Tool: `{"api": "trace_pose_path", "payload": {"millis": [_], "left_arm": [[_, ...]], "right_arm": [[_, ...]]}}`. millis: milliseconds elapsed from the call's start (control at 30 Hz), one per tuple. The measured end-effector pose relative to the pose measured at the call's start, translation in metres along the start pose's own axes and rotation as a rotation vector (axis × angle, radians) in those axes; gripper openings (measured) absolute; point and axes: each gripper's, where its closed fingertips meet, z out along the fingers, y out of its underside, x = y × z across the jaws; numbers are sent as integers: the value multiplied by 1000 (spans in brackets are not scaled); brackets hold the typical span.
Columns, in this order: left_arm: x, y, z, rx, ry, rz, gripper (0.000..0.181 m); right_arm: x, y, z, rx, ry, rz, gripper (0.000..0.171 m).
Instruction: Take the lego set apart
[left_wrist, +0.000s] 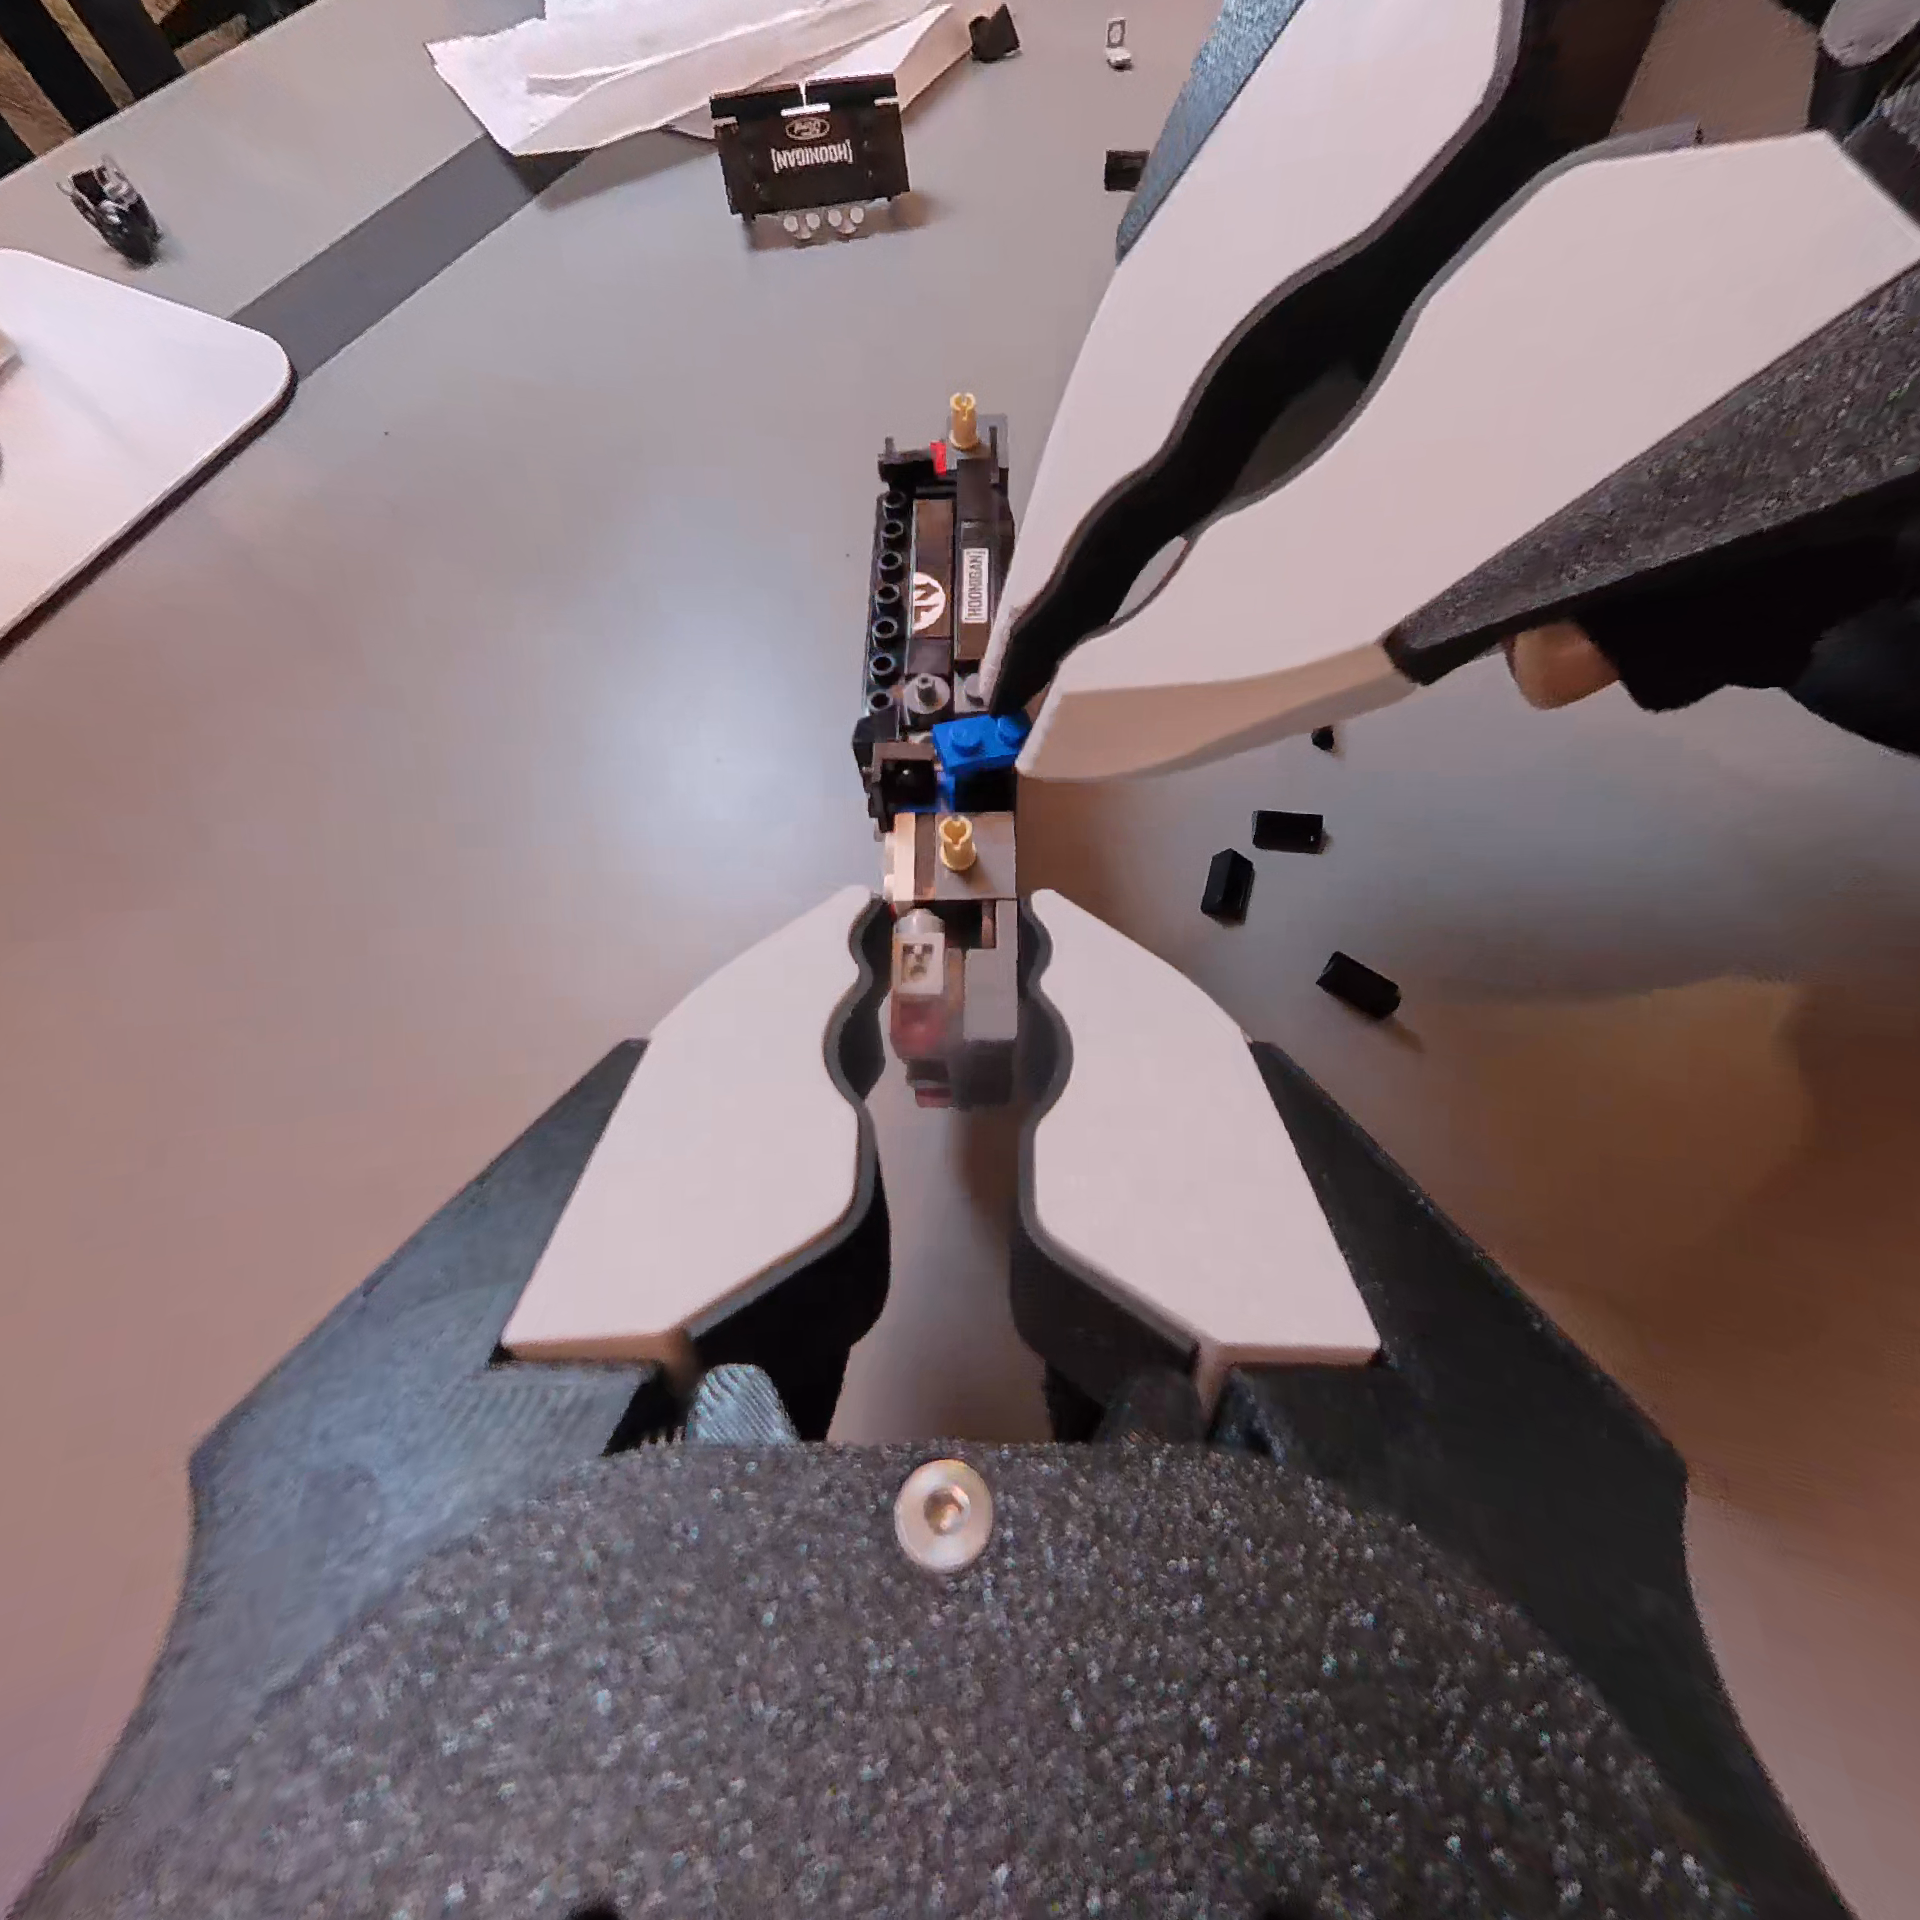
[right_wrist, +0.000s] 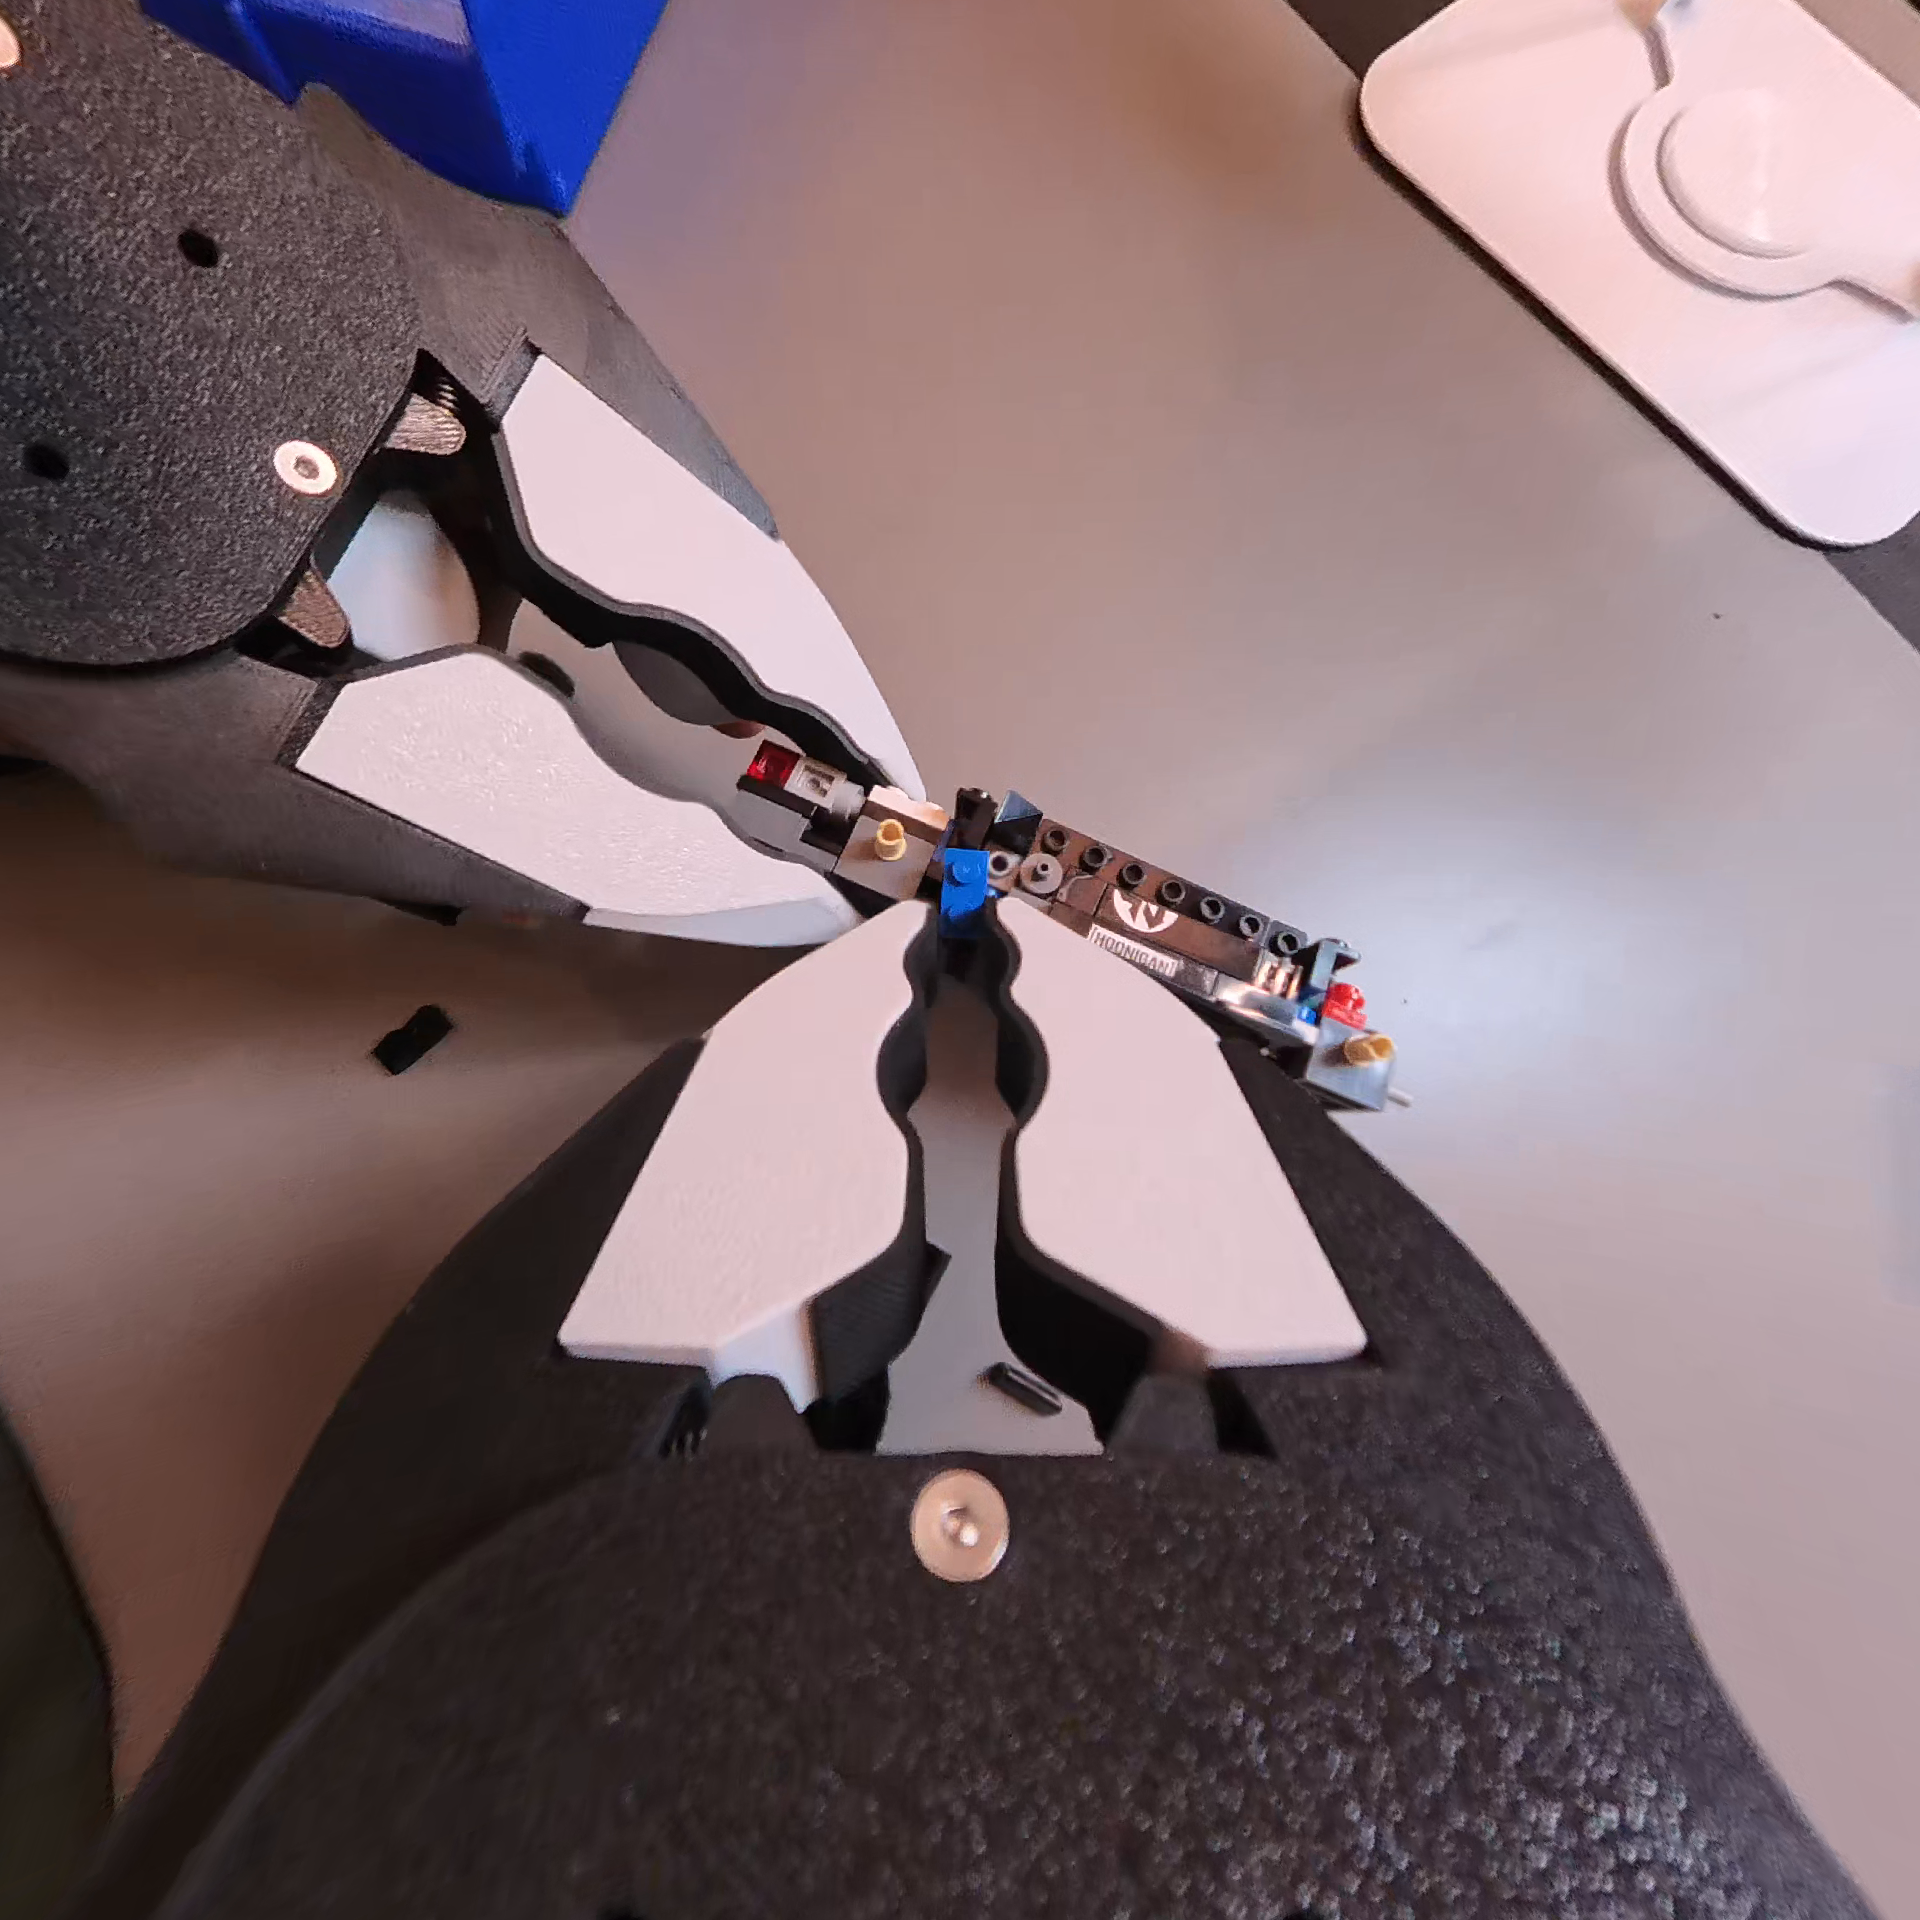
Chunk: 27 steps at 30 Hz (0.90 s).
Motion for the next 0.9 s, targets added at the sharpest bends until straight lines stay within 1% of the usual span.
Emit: {"api": "trace_pose_path", "payload": {"millis": [167,367,567,733,833,900], "left_arm": [[5,-1,1,25,24,-42,24],[13,1,2,27,46,-37,27],[13,0,3,36,33,-13,27],[16,0,3,38,36,-1,27],[18,0,3,38,36,8,26],[18,0,3,37,35,7,26]], "right_arm": [[3,2,0,-74,46,-10,8],[6,5,0,-134,89,-14,8],[7,7,-2,-199,125,-32,8],[6,4,-2,-207,150,-32,8],[10,4,0,-207,185,-42,12],[7,3,1,-192,167,-39,13]]}}
